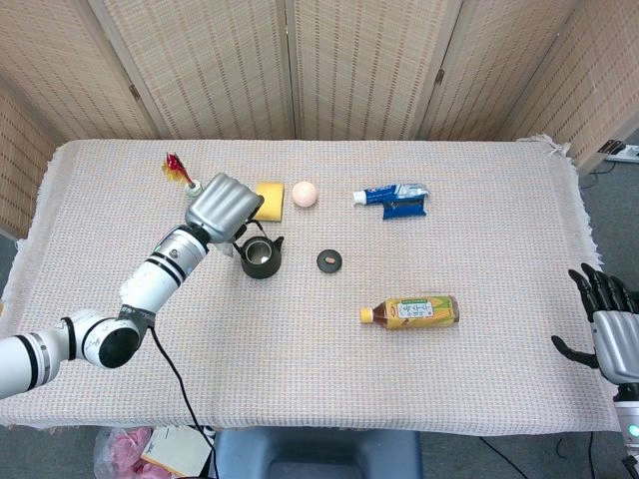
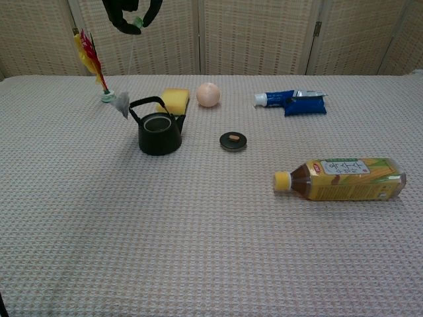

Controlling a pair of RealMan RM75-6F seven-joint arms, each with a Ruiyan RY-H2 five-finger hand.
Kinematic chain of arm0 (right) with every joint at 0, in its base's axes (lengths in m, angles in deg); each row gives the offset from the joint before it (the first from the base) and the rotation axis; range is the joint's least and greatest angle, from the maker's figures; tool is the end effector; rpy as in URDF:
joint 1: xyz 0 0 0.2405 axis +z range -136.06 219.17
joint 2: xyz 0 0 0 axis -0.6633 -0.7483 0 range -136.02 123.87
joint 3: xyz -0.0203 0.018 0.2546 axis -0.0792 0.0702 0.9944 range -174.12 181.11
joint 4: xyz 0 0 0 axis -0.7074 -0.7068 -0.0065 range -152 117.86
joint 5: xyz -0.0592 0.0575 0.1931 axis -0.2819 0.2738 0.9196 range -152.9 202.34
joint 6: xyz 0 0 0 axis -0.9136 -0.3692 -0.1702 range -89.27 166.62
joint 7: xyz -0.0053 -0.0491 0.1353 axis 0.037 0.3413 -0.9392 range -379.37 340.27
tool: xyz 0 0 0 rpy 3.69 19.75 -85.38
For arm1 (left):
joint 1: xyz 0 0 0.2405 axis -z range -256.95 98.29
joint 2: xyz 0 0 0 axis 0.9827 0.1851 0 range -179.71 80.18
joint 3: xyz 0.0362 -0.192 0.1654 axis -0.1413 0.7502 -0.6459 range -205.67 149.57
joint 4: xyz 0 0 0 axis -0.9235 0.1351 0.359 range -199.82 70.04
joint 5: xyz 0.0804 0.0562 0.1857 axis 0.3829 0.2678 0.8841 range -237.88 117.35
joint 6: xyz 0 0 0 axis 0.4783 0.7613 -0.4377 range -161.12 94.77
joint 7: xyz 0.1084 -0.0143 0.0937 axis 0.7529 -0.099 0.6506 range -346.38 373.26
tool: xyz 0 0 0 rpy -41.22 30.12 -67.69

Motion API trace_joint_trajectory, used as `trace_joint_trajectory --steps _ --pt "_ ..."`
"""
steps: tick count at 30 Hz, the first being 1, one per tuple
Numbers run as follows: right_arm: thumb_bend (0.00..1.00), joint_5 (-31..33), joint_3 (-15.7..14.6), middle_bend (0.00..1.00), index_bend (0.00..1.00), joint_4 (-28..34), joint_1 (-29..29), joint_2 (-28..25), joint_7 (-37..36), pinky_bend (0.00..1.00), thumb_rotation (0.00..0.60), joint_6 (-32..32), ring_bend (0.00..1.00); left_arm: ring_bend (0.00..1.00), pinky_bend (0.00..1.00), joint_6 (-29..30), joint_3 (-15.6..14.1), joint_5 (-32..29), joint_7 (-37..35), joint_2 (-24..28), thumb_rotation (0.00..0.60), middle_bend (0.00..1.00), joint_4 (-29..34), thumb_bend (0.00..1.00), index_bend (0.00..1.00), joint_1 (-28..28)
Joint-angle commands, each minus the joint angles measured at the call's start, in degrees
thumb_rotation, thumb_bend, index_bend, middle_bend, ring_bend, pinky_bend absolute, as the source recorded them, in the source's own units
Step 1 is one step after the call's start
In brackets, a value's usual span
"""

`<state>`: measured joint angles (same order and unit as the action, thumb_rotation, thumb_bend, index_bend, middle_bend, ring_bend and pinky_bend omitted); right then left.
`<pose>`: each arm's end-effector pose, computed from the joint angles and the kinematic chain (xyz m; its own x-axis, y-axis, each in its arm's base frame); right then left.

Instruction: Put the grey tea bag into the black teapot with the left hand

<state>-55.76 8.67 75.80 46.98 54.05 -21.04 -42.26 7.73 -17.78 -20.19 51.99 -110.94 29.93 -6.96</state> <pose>-0.3252 -0.1924 0.1831 0.4109 -0.0229 0.9114 -0.9082 0.0763 0.4114 -0.0129 0.4285 0.1160 0.7881 0.0077 0.6155 0.5309 -0.5146 -0.6734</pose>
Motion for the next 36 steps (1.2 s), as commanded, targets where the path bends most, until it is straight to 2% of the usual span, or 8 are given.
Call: trace_joint_trajectory --steps 1,27,36 --pt "0.13 0.14 0.10 0.00 0.00 0.20 -0.16 0.05 0.22 0.00 0.600 -0.31 0.00 0.95 1.00 -1.84 -0.68 1.06 -1.91 -1.71 0.600 1.00 -3.24 0.39 0.55 0.54" --pt "0.14 1.03 0.37 0.00 0.00 0.29 -0.13 0.13 1.11 0.00 0.600 0.19 0.00 0.95 1.00 -4.41 -3.01 6.75 -10.35 -5.80 0.600 1.00 -11.13 0.39 0.54 0.21" --pt "0.14 0.94 0.28 0.00 0.00 0.38 -0.03 0.23 1.24 0.00 0.600 0.48 0.00 0.95 1.00 -3.84 -4.46 10.03 -14.50 -7.19 0.600 1.00 -10.13 0.39 0.54 -2.92"
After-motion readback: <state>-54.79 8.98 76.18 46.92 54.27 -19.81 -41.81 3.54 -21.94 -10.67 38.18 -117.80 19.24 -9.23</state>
